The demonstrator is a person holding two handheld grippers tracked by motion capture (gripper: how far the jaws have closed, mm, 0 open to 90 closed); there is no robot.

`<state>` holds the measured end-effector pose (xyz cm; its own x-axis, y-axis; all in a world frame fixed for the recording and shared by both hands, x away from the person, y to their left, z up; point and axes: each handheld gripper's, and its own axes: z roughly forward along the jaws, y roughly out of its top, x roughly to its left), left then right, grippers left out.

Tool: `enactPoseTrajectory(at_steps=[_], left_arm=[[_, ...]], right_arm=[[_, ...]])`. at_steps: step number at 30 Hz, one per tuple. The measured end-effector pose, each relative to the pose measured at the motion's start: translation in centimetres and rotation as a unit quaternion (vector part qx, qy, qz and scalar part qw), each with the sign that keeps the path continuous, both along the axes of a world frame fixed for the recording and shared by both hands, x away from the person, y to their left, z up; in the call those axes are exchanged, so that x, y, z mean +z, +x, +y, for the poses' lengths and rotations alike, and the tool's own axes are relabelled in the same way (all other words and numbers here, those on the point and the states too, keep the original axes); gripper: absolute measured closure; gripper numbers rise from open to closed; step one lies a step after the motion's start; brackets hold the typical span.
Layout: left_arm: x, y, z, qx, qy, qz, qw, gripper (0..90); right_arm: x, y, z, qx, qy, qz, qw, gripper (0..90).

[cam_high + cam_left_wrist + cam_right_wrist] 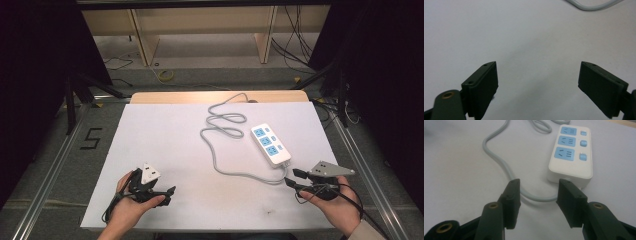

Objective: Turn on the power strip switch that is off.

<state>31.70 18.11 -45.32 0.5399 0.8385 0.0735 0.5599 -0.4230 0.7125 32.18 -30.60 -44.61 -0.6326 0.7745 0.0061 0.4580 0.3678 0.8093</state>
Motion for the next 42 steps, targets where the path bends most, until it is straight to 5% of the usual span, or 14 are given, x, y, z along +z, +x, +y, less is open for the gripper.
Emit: enactPoseTrajectory(at_steps=[7,12,42], left_arm=[[0.0,0.0,0.0,0.001,-0.001,0.001,1.0000,15.8],[-0.1,0.0,-0.1,0.003,-0.003,0.002,1.0000,15.9],[-0.1,0.2,-0.4,-0.006,-0.001,0.002,1.0000,16.2]], right_arm=[[0.4,0.3,0.1,0.004,-0.004,0.003,1.0000,67.7],[0.9,1.1,0.7,-0.002,-0.025,-0.006,0.9997,89.9],[1.6,10.9,3.1,-0.060,-0.051,0.028,0.9965,90.0]])
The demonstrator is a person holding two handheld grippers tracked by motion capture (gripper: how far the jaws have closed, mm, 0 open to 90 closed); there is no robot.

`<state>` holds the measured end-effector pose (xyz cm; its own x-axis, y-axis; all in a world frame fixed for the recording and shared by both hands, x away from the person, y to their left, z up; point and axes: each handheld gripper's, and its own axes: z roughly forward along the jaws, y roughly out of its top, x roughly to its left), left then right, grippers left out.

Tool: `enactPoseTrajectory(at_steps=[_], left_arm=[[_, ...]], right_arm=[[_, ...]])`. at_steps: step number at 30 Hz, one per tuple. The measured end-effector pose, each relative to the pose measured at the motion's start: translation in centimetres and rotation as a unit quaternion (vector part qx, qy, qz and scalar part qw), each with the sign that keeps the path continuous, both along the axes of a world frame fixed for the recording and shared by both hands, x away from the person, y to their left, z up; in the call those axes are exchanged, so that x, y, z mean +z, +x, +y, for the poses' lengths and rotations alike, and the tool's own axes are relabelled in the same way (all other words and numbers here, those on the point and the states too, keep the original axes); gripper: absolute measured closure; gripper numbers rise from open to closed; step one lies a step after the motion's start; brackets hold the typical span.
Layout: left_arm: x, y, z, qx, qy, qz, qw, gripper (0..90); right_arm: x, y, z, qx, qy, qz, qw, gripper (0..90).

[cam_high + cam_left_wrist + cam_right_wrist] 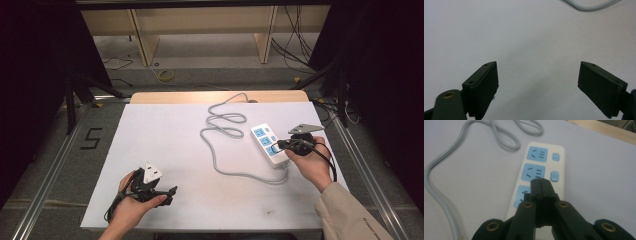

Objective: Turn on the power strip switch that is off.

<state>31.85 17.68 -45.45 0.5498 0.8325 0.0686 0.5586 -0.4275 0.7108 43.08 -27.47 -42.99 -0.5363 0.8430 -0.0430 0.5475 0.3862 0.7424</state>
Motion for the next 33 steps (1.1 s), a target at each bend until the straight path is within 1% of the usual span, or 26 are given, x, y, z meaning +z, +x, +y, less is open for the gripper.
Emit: enactPoseTrajectory(at_steps=[5,7,9,12,13,16,20,21,26,28,33], left_arm=[[0.0,0.0,-0.1,-0.002,0.000,-0.001,1.0000,16.2],[0.0,0.0,-0.1,-0.002,0.000,-0.001,1.0000,16.0],[0.0,0.0,0.0,0.002,-0.001,0.001,1.0000,15.9],[0.0,0.0,0.0,0.002,0.001,0.000,1.0000,15.9],[0.0,0.1,0.0,0.003,-0.001,0.000,1.0000,15.8],[0.0,0.1,0.0,0.001,0.001,0.000,1.0000,15.8],[-0.1,0.1,-0.1,0.002,-0.002,0.001,1.0000,15.8],[-0.1,0.1,-0.1,0.002,-0.002,0.002,1.0000,15.9],[-0.1,0.1,0.0,0.001,0.000,0.003,1.0000,15.9],[-0.1,0.1,0.0,0.002,-0.001,0.004,1.0000,15.9],[-0.1,0.1,-0.1,0.002,-0.002,0.004,1.0000,15.9]], right_arm=[[-0.3,1.4,0.3,-0.007,-0.010,0.009,0.9999,90.0],[-0.4,1.9,0.4,-0.008,-0.010,0.011,0.9999,90.0],[-0.4,2.4,0.4,-0.012,-0.015,0.015,0.9997,90.0],[-0.5,2.9,0.4,-0.019,-0.015,0.020,0.9995,90.0],[-0.6,3.2,0.4,-0.019,-0.021,0.022,0.9993,90.0],[-0.8,3.8,0.5,-0.020,-0.025,0.028,0.9991,90.0],[-0.7,4.4,0.7,-0.024,-0.030,0.032,0.9987,90.0],[-0.8,4.9,0.8,-0.024,-0.036,0.038,0.9984,90.0],[-1.0,5.9,0.9,-0.026,-0.048,0.054,0.9970,90.0],[-1.1,6.1,1.0,-0.025,-0.050,0.059,0.9967,90.0],[-1.0,6.5,1.5,-0.025,-0.051,0.064,0.9963,90.0]])
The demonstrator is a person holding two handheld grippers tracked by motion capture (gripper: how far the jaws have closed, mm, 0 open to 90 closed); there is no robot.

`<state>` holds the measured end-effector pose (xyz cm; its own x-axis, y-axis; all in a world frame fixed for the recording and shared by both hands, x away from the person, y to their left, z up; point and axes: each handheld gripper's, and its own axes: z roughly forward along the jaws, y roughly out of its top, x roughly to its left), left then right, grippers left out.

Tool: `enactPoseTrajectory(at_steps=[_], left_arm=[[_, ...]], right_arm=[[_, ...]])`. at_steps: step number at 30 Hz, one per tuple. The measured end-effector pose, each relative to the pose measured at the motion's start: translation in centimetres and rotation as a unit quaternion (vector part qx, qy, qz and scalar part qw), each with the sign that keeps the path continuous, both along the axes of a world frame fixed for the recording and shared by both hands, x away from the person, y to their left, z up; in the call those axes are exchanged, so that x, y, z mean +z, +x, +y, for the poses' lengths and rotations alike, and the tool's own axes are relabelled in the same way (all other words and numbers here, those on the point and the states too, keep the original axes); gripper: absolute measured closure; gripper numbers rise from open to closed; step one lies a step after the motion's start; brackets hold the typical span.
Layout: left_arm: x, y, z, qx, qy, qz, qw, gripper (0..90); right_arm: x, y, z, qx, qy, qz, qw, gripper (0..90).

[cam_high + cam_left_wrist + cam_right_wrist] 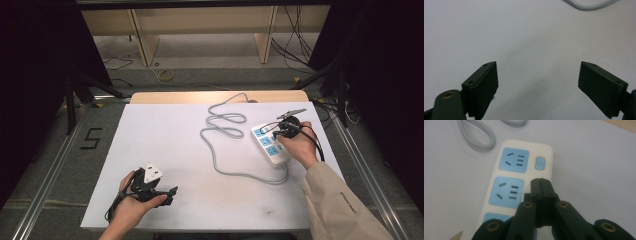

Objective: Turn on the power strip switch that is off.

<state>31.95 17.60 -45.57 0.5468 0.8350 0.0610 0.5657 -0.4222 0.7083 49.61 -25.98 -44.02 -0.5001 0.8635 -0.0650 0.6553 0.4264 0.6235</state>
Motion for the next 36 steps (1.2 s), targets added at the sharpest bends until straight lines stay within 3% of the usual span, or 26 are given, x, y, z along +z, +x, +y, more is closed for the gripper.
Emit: enactPoseTrajectory(at_steps=[36], left_arm=[[0.0,0.1,-0.2,-0.008,0.001,0.002,1.0000,15.8]], right_arm=[[0.2,1.5,0.9,0.000,-0.036,0.051,0.9980,90.0]])
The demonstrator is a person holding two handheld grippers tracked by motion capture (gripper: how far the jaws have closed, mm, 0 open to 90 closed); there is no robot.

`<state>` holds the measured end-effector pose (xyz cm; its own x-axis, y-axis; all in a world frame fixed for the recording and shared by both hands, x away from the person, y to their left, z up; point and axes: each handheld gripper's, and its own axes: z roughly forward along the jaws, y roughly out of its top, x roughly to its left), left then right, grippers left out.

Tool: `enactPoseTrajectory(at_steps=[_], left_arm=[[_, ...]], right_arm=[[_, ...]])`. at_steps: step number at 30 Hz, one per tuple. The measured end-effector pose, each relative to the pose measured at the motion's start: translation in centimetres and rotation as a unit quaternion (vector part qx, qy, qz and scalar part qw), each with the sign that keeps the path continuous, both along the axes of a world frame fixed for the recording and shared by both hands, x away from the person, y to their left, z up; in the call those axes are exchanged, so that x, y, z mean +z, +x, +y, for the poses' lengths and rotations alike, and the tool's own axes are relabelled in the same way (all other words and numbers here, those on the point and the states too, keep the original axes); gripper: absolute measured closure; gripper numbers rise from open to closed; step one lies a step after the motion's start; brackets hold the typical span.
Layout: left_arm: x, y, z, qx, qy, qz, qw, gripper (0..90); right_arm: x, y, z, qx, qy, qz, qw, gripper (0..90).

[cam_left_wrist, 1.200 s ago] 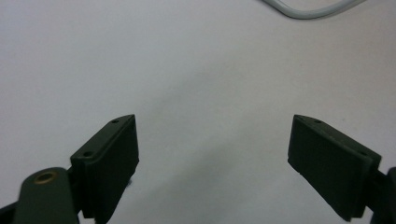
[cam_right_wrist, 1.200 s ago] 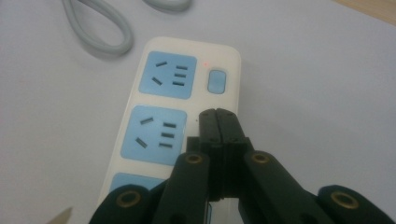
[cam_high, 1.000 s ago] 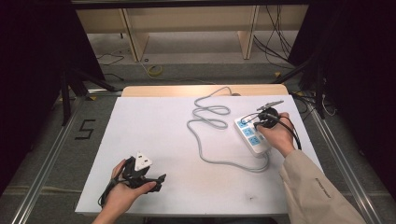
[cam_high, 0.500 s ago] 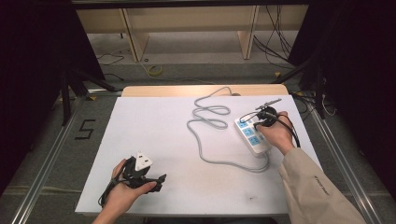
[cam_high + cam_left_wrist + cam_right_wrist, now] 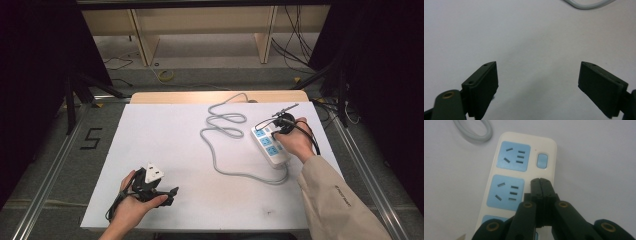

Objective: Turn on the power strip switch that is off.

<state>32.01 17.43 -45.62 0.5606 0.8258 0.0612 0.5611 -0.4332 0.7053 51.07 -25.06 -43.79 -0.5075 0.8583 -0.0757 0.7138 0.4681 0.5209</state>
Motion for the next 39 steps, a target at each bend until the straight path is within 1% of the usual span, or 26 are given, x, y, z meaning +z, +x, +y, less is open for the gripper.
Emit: enactPoseTrajectory(at_steps=[18,25,30,34,39], left_arm=[[-0.02,-0.04,-0.11,-0.001,-0.001,-0.001,1.0000,15.8],[-0.01,-0.05,-0.14,-0.002,0.000,-0.002,1.0000,15.8],[0.00,-0.05,-0.14,-0.004,0.002,0.000,1.0000,15.8],[-0.02,-0.04,-0.17,-0.003,0.001,0.000,1.0000,15.8],[0.01,-0.06,-0.17,-0.006,0.004,0.001,1.0000,15.9]], right_arm=[[0.01,0.24,0.06,0.001,-0.002,0.011,0.9999,90.0],[0.14,0.41,0.37,0.005,-0.018,0.018,0.9997,90.0],[0.19,0.60,0.35,0.000,-0.012,0.026,0.9996,90.0],[0.24,0.72,0.36,-0.001,-0.013,0.031,0.9994,90.0],[0.21,0.73,0.35,-0.003,-0.013,0.032,0.9994,90.0]])
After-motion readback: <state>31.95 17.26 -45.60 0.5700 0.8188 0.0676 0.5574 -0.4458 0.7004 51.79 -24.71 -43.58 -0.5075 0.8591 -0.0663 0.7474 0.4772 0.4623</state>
